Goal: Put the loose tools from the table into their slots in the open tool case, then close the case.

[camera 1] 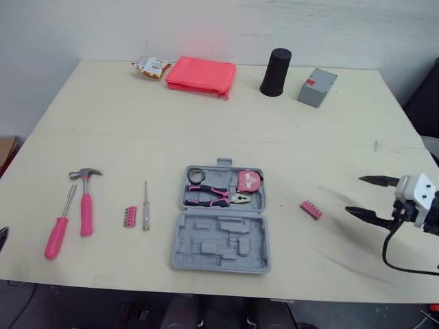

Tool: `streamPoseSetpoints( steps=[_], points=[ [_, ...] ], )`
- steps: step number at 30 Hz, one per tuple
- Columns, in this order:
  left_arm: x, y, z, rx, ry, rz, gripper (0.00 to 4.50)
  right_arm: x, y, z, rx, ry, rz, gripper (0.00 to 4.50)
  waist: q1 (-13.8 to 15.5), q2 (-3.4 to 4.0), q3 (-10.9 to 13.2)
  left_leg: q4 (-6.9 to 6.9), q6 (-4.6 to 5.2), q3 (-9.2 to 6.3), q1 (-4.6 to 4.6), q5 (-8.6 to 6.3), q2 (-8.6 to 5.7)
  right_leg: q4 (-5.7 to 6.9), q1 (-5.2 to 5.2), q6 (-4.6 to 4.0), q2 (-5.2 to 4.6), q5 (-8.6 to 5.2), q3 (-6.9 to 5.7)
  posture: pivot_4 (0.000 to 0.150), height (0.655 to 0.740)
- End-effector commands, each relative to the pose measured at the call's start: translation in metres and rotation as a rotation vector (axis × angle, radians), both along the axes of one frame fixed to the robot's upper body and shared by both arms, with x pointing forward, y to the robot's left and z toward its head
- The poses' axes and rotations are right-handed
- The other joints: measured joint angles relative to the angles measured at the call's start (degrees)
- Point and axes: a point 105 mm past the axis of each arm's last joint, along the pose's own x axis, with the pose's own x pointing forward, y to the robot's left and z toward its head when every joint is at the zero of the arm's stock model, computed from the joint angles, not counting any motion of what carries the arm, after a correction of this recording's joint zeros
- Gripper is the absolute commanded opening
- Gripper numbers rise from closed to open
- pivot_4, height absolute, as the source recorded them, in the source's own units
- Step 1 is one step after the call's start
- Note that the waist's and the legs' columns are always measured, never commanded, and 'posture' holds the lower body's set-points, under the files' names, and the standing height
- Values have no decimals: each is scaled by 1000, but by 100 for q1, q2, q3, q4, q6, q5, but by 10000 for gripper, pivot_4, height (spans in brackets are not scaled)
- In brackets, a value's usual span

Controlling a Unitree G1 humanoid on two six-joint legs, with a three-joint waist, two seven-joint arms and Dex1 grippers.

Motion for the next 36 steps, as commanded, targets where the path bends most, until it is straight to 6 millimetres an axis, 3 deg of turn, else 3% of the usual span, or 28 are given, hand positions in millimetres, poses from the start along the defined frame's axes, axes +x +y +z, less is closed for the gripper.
streamPoseSetpoints(
  steps=[1,3,8,11,13,18,21,32,36],
  points=[
    [-35,47,10,85,-2,206,44342,-2,-49,8,-33,-73,-235,45000,-12,4,2,-3,-5,0,-3,-2,0,-2,-7,0,-4,0,1,1500,7400],
    [-33,51,12,95,-11,215,44342,1,-57,11,-21,-106,-293,45000,-32,5,2,-9,-13,5,-5,-7,0,-7,-16,-2,-9,-1,1,1500,7400],
    [15,3,14,77,-48,17,44342,20,4,18,82,-191,-28,45000,-56,5,3,-7,-23,6,-5,-6,17,-5,-11,-10,0,3,3,1500,7400],
    [39,-38,16,55,-59,-79,44342,23,44,28,210,-220,132,45000,-70,7,4,-12,-29,11,-7,-4,21,-4,-16,-13,6,5,8,1500,7400],
    [55,-79,15,44,-25,-179,44342,21,74,29,272,-211,247,45000,-49,9,5,-13,-15,12,-8,1,21,-3,-17,-13,8,5,7,1500,7400],
    [70,-151,12,-56,2,-326,44342,7,127,37,354,-221,483,45000,-18,9,5,-9,3,12,-14,6,20,6,-11,-13,14,6,6,1500,7400],
    [69,-196,-11,-97,90,-377,44342,1,147,35,372,-176,574,45000,-15,9,5,-7,6,12,-12,6,17,5,-7,-13,15,6,7,1500,7400],
    [103,-240,-44,-182,98,-169,44342,-7,163,35,361,-145,684,45000,144,9,3,14,-7,9,-8,12,17,8,-6,-17,28,9,14,1500,7400],
    [120,-244,-56,-213,134,-109,44342,-6,167,37,355,-153,689,45000,157,9,3,14,5,8,-11,18,15,3,-5,-17,61,9,15,1500,7400]
  ],
)
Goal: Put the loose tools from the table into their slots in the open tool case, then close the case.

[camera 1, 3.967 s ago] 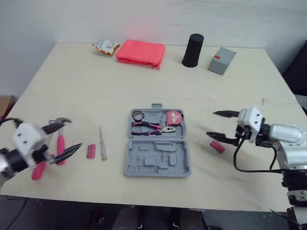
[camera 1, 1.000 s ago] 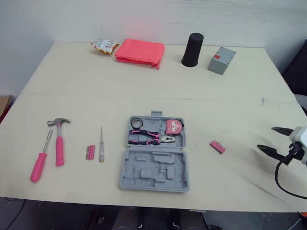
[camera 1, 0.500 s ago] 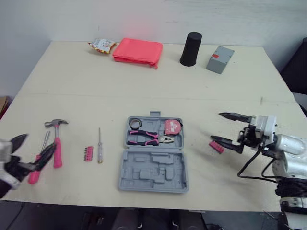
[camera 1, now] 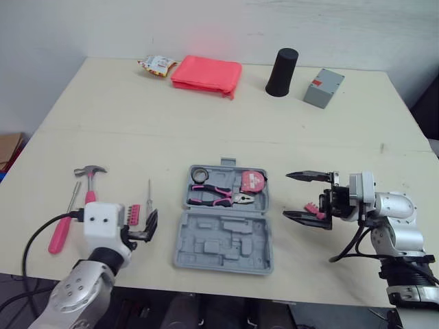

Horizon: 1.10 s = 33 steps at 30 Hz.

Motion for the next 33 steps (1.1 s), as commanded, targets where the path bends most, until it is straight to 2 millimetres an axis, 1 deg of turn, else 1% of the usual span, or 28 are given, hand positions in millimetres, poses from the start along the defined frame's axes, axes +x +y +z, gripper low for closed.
streamPoseSetpoints(
  steps=[1,6,8,11,14,17,20,22,23,25,27,30,31,32,33],
  points=[
    [10,1,-5,16,26,55,44342,-2,4,10,8,-41,18,45000,-1,0,0,1,0,0,0,0,0,1,0,0,4,0,1,1500,7400],
    [18,-3,-9,24,46,50,44342,-2,7,13,10,-47,20,45000,-16,0,0,0,-2,0,-2,0,11,0,0,0,20,0,4,1500,7400],
    [22,-11,-15,22,72,7,44342,-2,11,16,14,-52,21,45000,-11,0,0,1,-4,0,-2,-1,17,0,0,-1,27,1,6,1500,7400],
    [27,-8,-15,20,59,71,44342,-3,15,18,9,-59,29,45000,-9,0,0,4,-7,0,-2,0,21,-6,-1,-1,30,1,6,1500,7400],
    [24,-13,-21,3,94,57,44342,-2,16,21,20,-58,15,45000,-9,0,0,4,-10,0,-3,-3,23,-10,-1,-2,30,1,7,1500,7400],
    [22,-18,-30,27,131,28,44342,-2,18,21,15,-55,18,45000,-10,0,0,2,-11,0,-3,-4,26,-10,-1,-2,33,1,6,1500,7400],
    [21,-21,-34,32,157,15,44342,-1,20,22,17,-54,19,45000,-8,0,0,5,-11,0,-3,-4,26,-11,0,-2,33,1,7,1500,7400],
    [19,-13,-36,33,172,67,44342,-1,20,23,19,-53,20,45000,-8,0,0,7,-11,0,-3,-4,26,-10,0,-3,31,2,8,1500,7400],
    [17,-4,-37,27,171,124,44342,0,20,23,19,-53,21,45000,-8,0,0,7,-11,0,-3,-4,26,-10,0,-3,31,2,8,1500,7400],
    [11,8,-40,17,188,187,38910,0,20,22,21,-48,24,45000,-24,0,0,6,-10,0,-3,-4,26,-11,-1,-3,31,2,8,1500,7400],
    [7,11,-47,21,222,196,32137,-1,21,22,24,-37,44,45000,-31,1,-1,3,-13,2,-2,-7,30,-14,-1,-3,33,2,11,1500,7400],
    [5,8,-59,-17,265,199,19950,-5,23,21,34,7,87,45000,-24,8,-5,3,-18,3,0,-8,40,-14,-1,-5,39,1,11,1500,7400],
    [5,8,-61,-23,270,205,15118,-6,24,21,34,12,96,45000,-20,11,-6,5,-18,4,1,-8,40,-12,-1,-5,39,0,11,1500,7400],
    [5,8,-62,-24,273,208,11795,-7,24,21,33,12,101,45000,-19,13,-8,7,-17,4,2,-8,40,-11,0,-6,38,1,12,1500,7400],
    [6,6,-62,-22,275,199,6764,-8,24,21,35,-1,105,45000,-17,19,-11,7,-17,4,3,-8,40,-11,0,-6,37,1,13,1500,7400]
  ],
)
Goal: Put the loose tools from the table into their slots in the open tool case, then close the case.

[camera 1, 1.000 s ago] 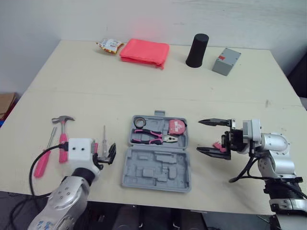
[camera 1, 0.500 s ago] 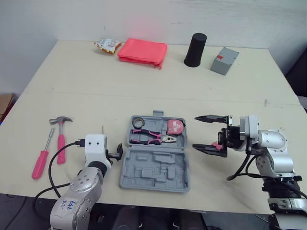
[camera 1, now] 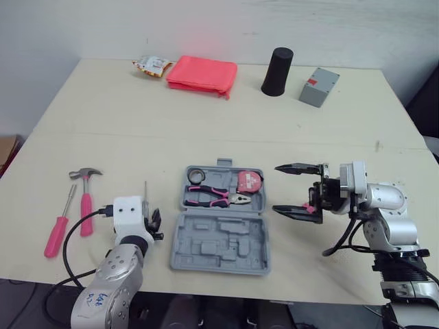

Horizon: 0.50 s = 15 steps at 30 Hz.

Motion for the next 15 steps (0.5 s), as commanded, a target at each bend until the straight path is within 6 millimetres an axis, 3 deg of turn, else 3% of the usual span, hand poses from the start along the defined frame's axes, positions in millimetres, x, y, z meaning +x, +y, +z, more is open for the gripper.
streamPoseSetpoints(
  steps=[1,2,4,7,11,13,15],
  points=[
    [-7,3,-25,4,116,12,4001,-7,3,10,14,-50,44,45000,2,7,-4,0,0,0,1,0,0,0,1,-2,-3,1,1,1500,7400],
    [-6,4,-24,3,106,17,351,-8,3,10,15,-71,53,45000,3,9,-5,0,0,1,2,0,0,0,1,-2,-3,1,3,1500,7400],
    [-4,6,-20,1,81,26,110,-11,2,9,8,-90,65,45000,5,12,-7,-2,-1,2,3,-1,0,0,1,-2,-3,1,4,1500,7400],
    [5,2,7,-24,-80,-12,110,-15,-6,-1,-32,-51,57,45000,19,12,-7,-2,-1,2,4,-1,2,-1,1,-2,-3,1,4,1500,7400],
    [7,-4,57,174,-296,-243,110,-10,-23,4,-33,-86,-25,45000,14,6,-3,2,-8,3,-18,1,21,-11,-18,-18,1,11,0,1500,7400],
    [-7,-37,86,205,-415,-630,110,-9,-31,1,-60,-79,-48,45000,5,6,-3,3,-8,8,-26,1,23,-15,-24,-26,4,15,-2,1500,7400],
    [-26,-54,90,213,-390,-925,110,-9,-35,-3,-92,-57,-59,45000,-7,7,-3,25,-13,5,-54,-3,42,-20,-36,-35,6,21,-15,1500,7400]
  ],
)
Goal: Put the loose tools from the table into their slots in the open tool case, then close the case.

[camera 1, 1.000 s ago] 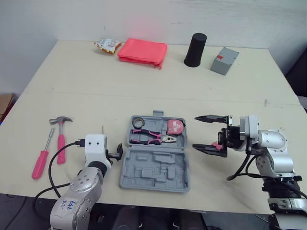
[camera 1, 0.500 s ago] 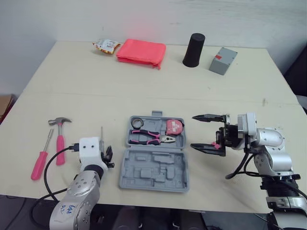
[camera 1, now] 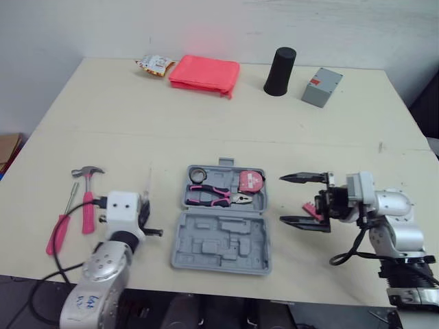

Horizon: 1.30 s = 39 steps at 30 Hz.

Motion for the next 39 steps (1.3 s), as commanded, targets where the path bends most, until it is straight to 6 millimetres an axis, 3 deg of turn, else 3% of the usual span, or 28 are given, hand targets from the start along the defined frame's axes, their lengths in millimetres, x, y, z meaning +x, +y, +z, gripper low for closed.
streamPoseSetpoints(
  steps=[1,7,14,16,23,39],
  points=[
    [-33,-37,27,57,-22,-493,110,-2,-9,0,-43,-2,-19,45000,-14,5,0,7,-3,1,-6,-2,7,0,-3,-6,1,3,-5,1500,7400],
    [-27,-52,16,360,149,-838,110,-6,-13,-6,-81,12,-27,45000,2,31,8,17,-3,1,-3,3,7,7,1,-8,30,3,-11,1500,7400],
    [6,-66,9,566,204,-907,110,-13,-8,-8,-75,22,-41,45000,11,30,10,18,5,8,-7,5,3,28,-1,-2,49,6,-10,1500,7400],
    [4,-77,2,608,247,-988,110,-15,-4,-7,-76,18,-45,45000,7,30,10,19,3,12,-7,8,4,30,-4,-2,60,6,-12,1500,7400],
    [15,-94,-7,660,225,-996,110,-17,4,-4,-69,14,-55,45000,1,23,13,24,1,30,-6,9,18,38,-16,0,76,7,-4,1500,7400],
    [5,-72,-15,720,293,-982,110,-17,6,1,-75,5,-82,45000,-2,23,13,35,1,29,-5,10,21,47,-14,0,73,7,8,1500,7400]
  ],
)
